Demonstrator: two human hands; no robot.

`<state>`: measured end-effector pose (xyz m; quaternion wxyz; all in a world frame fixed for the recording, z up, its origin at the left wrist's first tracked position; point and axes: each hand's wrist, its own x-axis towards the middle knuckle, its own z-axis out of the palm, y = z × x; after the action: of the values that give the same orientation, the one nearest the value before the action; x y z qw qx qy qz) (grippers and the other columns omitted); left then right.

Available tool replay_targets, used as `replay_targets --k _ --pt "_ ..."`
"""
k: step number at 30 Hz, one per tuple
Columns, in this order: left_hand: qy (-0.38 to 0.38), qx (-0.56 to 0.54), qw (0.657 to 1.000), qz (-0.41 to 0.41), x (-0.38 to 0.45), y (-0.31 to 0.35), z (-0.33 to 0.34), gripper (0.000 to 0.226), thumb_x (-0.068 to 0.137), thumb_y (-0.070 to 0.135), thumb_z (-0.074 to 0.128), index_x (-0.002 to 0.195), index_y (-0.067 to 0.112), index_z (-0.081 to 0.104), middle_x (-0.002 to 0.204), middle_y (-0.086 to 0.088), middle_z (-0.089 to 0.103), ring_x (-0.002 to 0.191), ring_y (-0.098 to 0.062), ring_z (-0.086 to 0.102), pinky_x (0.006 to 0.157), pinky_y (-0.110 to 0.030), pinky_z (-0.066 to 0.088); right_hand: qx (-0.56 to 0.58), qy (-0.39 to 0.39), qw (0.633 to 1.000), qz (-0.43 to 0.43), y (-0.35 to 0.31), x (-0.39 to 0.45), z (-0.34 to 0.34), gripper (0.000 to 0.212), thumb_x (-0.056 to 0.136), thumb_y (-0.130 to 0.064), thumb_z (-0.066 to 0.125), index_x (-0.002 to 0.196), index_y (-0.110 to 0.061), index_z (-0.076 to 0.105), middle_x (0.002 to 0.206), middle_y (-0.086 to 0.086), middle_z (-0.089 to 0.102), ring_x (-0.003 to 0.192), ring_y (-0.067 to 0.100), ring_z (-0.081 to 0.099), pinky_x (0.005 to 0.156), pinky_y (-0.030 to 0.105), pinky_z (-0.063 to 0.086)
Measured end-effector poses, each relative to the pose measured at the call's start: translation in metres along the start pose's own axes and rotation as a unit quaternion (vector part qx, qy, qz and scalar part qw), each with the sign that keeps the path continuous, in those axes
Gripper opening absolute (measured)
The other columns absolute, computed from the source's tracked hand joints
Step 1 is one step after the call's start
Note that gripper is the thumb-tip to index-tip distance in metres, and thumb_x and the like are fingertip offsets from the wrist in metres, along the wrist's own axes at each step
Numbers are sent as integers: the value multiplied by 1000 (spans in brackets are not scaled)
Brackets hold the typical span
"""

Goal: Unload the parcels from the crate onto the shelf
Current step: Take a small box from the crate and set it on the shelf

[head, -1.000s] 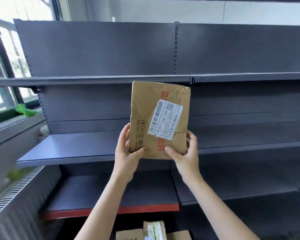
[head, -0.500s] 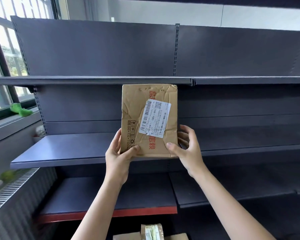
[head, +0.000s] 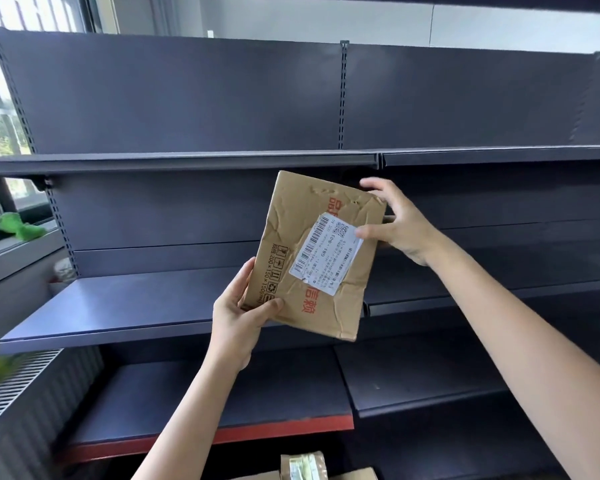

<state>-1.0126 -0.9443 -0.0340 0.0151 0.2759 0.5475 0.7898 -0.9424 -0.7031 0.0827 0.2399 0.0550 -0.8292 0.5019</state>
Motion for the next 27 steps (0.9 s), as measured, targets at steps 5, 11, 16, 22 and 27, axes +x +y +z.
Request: replay_targets --k 5,11,16,22,27 --pt "-6 52 999 7 11 -4 -3 73 73 -21 63 126 29 54 110 2 71 101 -16 67 80 -33 58 35 4 999 13 20 -1 1 71 63 11 76 114 -28 47 107 -2 56 95 11 59 69 27 57" --pt "-39 149 988 13 22 -3 1 79 73 -16 65 122 44 54 115 2 69 108 -20 65 88 -46 55 67 29 996 46 38 -5 -2 77 55 11 81 120 -22 54 108 3 64 99 20 64 67 31 57" --pt "-49 180 982 20 32 1 10 85 69 -18 65 109 57 55 108 10 71 103 -17 67 79 -38 59 104 98 989 40 52 -12 -6 73 50 13 82 103 -31 60 102 5 67 96 24 66 73 39 58" --pt "-2 171 982 80 45 15 24 108 68 -15 70 117 71 28 139 5 38 128 -7 41 73 -15 54 186 167 968 33 61 -23 -7 68 53 10 82 104 -29 59 98 3 69 88 18 69 64 34 58" --pt "37 66 990 116 39 19 41 104 67 -14 73 124 61 28 149 -3 28 139 -14 31 106 -41 43 286 202 936 36 68 -34 -3 64 53 3 81 103 -28 58 94 0 70 89 21 69 63 35 57"
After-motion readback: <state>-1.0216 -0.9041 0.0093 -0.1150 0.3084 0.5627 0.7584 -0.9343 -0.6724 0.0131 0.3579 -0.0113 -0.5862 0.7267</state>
